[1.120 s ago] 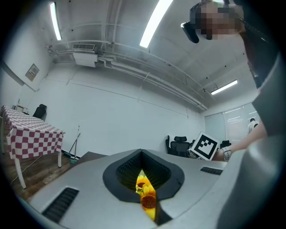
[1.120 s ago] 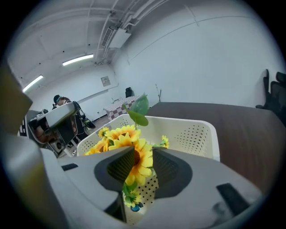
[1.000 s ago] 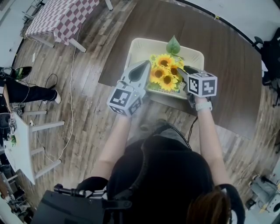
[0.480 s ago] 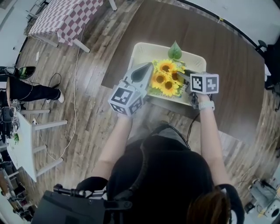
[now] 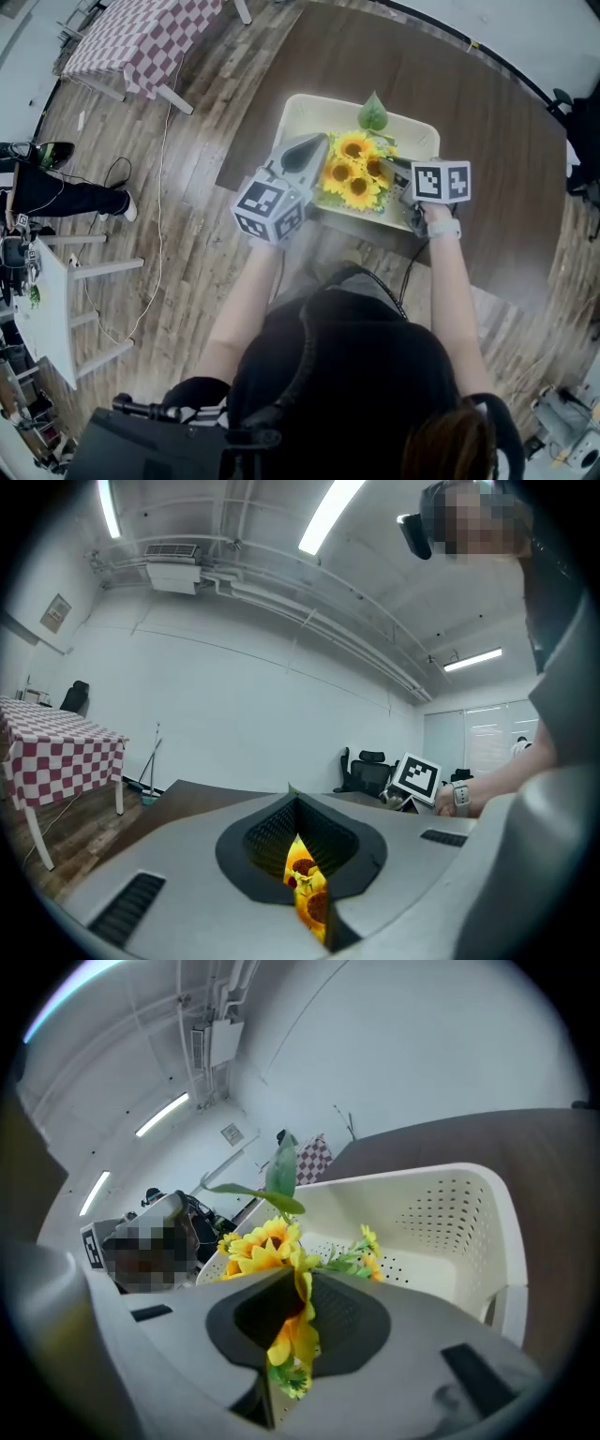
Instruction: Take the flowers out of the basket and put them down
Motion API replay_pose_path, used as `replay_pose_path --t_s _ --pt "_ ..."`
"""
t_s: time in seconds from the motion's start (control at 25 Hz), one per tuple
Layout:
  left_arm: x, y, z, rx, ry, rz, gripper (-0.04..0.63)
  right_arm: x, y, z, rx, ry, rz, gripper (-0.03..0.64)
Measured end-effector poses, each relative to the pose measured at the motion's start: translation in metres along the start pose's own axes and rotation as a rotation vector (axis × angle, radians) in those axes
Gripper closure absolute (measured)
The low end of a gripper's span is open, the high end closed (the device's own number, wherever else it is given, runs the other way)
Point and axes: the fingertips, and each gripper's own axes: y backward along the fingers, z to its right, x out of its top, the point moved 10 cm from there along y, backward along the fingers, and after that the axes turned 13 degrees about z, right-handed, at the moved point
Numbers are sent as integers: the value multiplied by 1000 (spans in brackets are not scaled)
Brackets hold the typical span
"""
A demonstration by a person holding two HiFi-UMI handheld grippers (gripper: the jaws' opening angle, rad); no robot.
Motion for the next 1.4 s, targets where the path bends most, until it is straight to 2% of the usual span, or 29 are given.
replay_pose_path --t_s 0.08,0.36,0.44,0.56,0.68,0.76,0.96,1.32,1.4 --pt "0 -3 0 -11 3 -7 595 0 2 0 -1 4 16 611" --pt "-5 -10 -5 -33 16 -59 592 3 2 3 -45 24 87 615" --pt "-5 -13 -8 -42 21 -76 526 5 1 4 -60 24 105 615" --pt "-5 -17 -15 -60 19 -110 515 8 -2 5 -70 13 120 615" --pt "-10 -20 -19 -90 28 -161 515 10 -3 8 -79 9 130 615" --pt "-15 -23 -20 -110 38 -210 453 12 -3 10 -83 9 136 615" --pt "-30 -27 -23 -118 33 -309 453 15 -4 11 -82 3 138 615" --pt "-46 -31 -24 -131 116 -427 451 16 0 9 -75 -15 151 615" --pt "-49 -34 -25 -135 142 -448 408 16 1 8 -72 -19 150 615"
